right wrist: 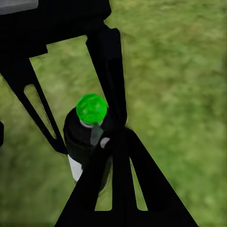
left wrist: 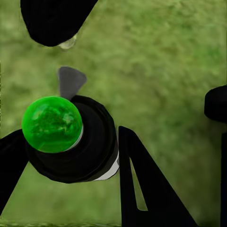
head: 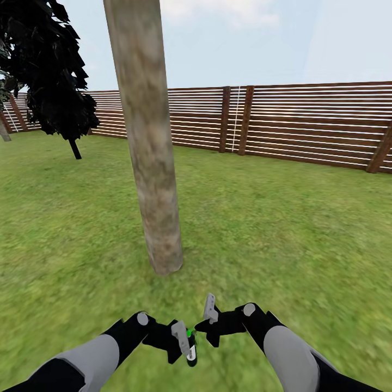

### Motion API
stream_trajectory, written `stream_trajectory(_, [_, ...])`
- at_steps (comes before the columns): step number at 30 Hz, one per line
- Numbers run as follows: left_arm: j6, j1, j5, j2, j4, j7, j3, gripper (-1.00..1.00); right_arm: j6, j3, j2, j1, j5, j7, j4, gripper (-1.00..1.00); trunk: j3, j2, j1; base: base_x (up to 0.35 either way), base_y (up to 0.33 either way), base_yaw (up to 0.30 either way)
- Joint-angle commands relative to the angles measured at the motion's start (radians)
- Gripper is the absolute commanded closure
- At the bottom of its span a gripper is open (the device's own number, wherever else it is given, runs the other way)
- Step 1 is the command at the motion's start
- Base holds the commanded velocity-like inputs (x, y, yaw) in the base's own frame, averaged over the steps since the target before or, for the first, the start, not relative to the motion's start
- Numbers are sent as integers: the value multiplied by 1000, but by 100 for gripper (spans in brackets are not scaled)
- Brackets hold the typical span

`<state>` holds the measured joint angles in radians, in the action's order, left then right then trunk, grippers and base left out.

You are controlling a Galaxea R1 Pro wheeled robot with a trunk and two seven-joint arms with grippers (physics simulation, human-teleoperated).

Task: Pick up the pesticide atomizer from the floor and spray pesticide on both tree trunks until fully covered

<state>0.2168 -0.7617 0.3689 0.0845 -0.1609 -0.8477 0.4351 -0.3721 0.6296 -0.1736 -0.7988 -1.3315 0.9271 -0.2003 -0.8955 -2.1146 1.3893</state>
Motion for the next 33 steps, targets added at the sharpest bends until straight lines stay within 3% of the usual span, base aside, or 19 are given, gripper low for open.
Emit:
stream_trajectory(1, [4,3,10,-5,0,-2,-8,100,-4,9,-1,0,-9,4,-2,100,-1,0,0,0,0,0])
stream_trajectory(10, [2,42,20,-197,2,-2,3,100,-4,9,-1,0,-9,4,-2,100,-1,0,0,0,0,0])
stream_trajectory(11, [2,53,27,-219,0,-2,3,100,-4,9,-1,0,-9,4,-2,-100,-1,0,0,0,0,0])
stream_trajectory(15, [0,69,38,-289,0,4,-3,100,-3,10,-1,0,-9,-1,-4,-100,-1,0,0,0,0,0])
stream_trajectory(17, [-4,70,27,-307,0,15,-13,100,-4,9,-1,1,-10,-7,-5,-100,-1,0,0,0,0,0])
stream_trajectory(18, [-5,70,6,-312,1,44,-27,100,-5,11,10,3,-8,-31,-4,-100,-1,0,0,0,0,0])
stream_trajectory(20, [-7,73,-69,-316,19,160,-59,100,-4,14,108,8,-4,-163,-1,-100,-1,0,0,0,0,0])
stream_trajectory(21, [-7,75,-119,-314,38,217,-74,100,-4,15,139,23,-3,-253,1,-100,-1,0,0,0,0,0])
stream_trajectory(22, [-6,76,-159,-311,51,252,-83,100,-4,15,154,47,-2,-323,1,-100,-1,0,0,0,0,0])
stream_trajectory(23, [-6,77,-228,-307,72,301,-94,100,-4,15,168,95,-3,-436,2,-100,-1,0,0,0,0,0])
stream_trajectory(24, [-5,78,-313,-304,91,346,-100,100,-5,15,175,147,-3,-570,2,-100,-1,0,0,0,0,0])
stream_trajectory(25, [-6,79,-426,-301,106,406,-104,100,-6,15,179,201,-1,-735,6,-100,-1,0,0,0,0,0])
stream_trajectory(28, [-8,79,-589,-279,117,540,-106,100,-7,29,172,253,1,-972,10,-100,-1,0,0,0,0,0])
stream_trajectory(29, [-9,79,-617,-257,119,591,-107,100,-9,69,171,267,1,-1031,11,-100,-1,0,0,0,0,0])
stream_trajectory(31, [-11,81,-635,-219,126,664,-107,100,-20,159,171,287,1,-1074,11,-100,-1,0,0,0,0,0])
stream_trajectory(32, [-11,89,-642,-187,135,759,-106,100,-30,268,171,295,0,-1087,10,-100,-1,0,0,0,0,0])
stream_trajectory(33, [-11,92,-643,-178,136,795,-105,100,-31,305,171,296,0,-1089,10,-100,-1,0,0,0,0,0])
